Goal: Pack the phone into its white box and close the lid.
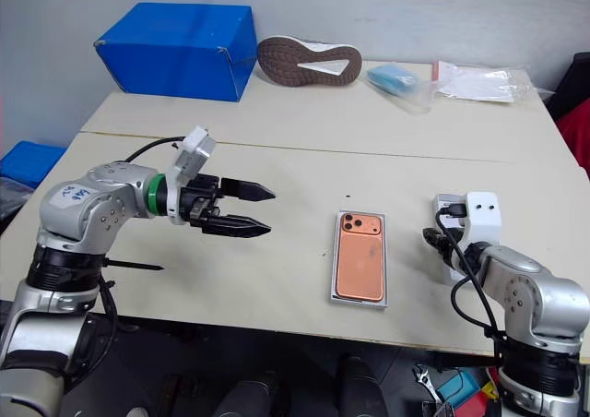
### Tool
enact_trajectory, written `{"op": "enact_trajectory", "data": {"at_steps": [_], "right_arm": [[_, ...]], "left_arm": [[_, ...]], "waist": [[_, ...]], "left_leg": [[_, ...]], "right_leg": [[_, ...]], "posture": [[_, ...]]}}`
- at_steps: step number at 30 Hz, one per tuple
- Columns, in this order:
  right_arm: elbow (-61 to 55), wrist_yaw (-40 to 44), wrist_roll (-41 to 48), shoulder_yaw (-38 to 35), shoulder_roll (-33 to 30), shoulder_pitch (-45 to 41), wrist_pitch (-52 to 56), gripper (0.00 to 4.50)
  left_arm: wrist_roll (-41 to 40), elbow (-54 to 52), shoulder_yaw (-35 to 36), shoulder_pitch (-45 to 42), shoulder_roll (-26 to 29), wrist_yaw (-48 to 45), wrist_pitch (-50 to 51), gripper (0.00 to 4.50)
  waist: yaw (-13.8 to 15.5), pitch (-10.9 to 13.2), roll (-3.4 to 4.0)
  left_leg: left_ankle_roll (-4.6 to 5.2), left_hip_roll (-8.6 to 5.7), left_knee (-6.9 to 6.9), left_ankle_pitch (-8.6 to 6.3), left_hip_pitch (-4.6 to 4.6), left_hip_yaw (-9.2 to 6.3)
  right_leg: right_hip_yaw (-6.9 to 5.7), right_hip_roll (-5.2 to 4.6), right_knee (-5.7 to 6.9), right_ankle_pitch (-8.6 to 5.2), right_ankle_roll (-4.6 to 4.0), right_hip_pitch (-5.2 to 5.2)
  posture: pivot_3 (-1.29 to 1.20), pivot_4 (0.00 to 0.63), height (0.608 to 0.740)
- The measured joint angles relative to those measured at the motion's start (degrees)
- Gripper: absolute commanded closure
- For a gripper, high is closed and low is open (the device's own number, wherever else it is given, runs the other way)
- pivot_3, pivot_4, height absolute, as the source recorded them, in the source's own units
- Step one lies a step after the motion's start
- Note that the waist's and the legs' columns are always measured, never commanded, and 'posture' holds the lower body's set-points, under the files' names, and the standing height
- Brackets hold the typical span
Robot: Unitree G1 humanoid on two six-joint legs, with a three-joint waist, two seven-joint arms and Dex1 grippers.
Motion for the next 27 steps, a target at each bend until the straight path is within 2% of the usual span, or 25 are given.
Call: {"op": "enact_trajectory", "data": {"at_steps": [2,5,9,11,14,18,19,20,21,23,25,27], "right_arm": [[-0.42,0.07,0.06,-0.09,0.00,0.82,0.04,4.49],[-2.46,0.21,1.05,-0.66,0.25,1.15,1.00,4.49],[-9.16,0.89,7.65,-5.55,3.64,-1.54,9.11,4.49],[-12.62,0.60,11.62,-9.43,8.04,-5.91,15.32,4.49],[-15.72,-3.17,20.12,-14.40,17.94,-12.68,21.37,4.49],[-13.98,-17.93,33.80,-21.13,36.14,-20.91,22.38,4.49],[-12.89,-22.30,38.17,-20.58,37.93,-21.98,22.03,4.49],[-11.18,-30.02,46.04,-18.15,38.02,-21.61,18.20,4.49],[-9.46,-39.34,55.89,-14.50,37.98,-19.66,12.02,4.49],[-7.54,-49.73,68.34,-7.60,37.87,-14.98,3.59,4.49],[-5.58,-57.08,77.81,0.23,37.06,-9.57,-3.51,4.49],[-5.15,-60.00,82.44,6.11,34.73,-6.30,-8.70,4.49]], "left_arm": [[0.22,-0.02,-0.22,0.86,0.55,-0.59,-1.04,0.00],[0.85,-0.02,-0.99,1.60,0.90,-1.27,-2.45,0.00],[2.07,-0.09,-1.93,2.37,2.88,-2.77,-4.49,0.00],[2.74,-0.17,-2.58,2.91,3.50,-3.43,-5.10,0.00],[3.52,-0.20,-3.53,4.02,4.25,-4.63,-6.43,0.00],[6.45,0.09,-4.99,5.25,5.70,-6.01,-9.62,0.00],[6.87,0.09,-5.61,5.35,5.49,-6.20,-10.21,0.00],[7.31,0.14,-5.88,5.72,5.64,-6.60,-10.75,0.00],[7.73,0.33,-5.92,5.97,5.87,-6.76,-10.95,0.00],[7.99,0.55,-5.91,5.98,6.37,-7.03,-11.17,0.00],[8.41,0.71,-5.91,5.95,6.65,-7.19,-11.33,0.00],[8.85,0.96,-5.93,5.94,6.70,-7.22,-11.41,0.00]], "waist": [[-0.01,0.00,0.00],[-0.03,0.00,0.00],[-0.38,0.02,0.03],[-0.61,0.02,0.05],[-1.03,0.03,0.07],[-1.28,0.08,0.22],[-1.31,0.10,0.30],[-1.24,0.12,0.34],[-1.16,0.12,0.33],[-1.27,0.11,0.33],[-1.76,0.12,0.33],[-2.46,0.12,0.33]], "left_leg": [[0.00,0.00,0.00,0.00,0.00,0.00],[0.00,0.00,0.01,0.00,0.00,0.00],[0.00,0.04,-0.01,0.00,0.00,-0.01],[0.00,0.05,-0.01,0.00,0.01,-0.02],[-0.01,0.09,-0.05,-0.01,0.01,-0.09],[-0.03,0.04,-0.11,0.00,0.00,-0.04],[-0.02,0.00,-0.14,0.01,-0.01,0.00],[0.01,-0.03,-0.21,0.03,0.01,-0.09],[0.01,-0.12,-0.25,0.03,0.04,-0.20],[0.01,-0.16,-0.41,0.03,0.13,-0.21],[0.08,-0.23,-0.67,0.06,0.25,0.00],[0.11,-0.24,-0.71,0.07,0.25,0.02]], "right_leg": [[0.01,0.00,0.00,0.00,0.00,0.00],[0.02,0.00,0.00,0.00,0.00,0.00],[0.02,0.01,0.00,0.00,0.00,-0.01],[0.04,0.01,0.04,0.00,0.00,-0.01],[0.02,0.03,0.06,-0.01,-0.03,-0.03],[0.07,0.04,0.22,-0.03,-0.05,-0.19],[0.08,0.03,0.26,-0.03,-0.08,-0.25],[0.06,0.03,0.41,-0.04,-0.09,-0.30],[-0.13,0.05,0.60,-0.08,-0.17,-0.34],[-0.26,0.08,0.67,-0.09,-0.18,-0.37],[-0.48,0.08,0.60,-0.09,-0.18,-0.41],[-0.64,0.06,0.53,-0.08,-0.18,-0.42]], "posture": [[0.00,0.150,0.740],[0.00,0.150,0.740],[0.00,0.150,0.740],[0.00,0.150,0.740],[0.00,0.150,0.740],[0.00,0.150,0.740],[0.00,0.150,0.740],[0.00,0.150,0.740],[0.00,0.150,0.740],[0.00,0.150,0.740],[0.00,0.150,0.740],[0.00,0.150,0.740]]}}
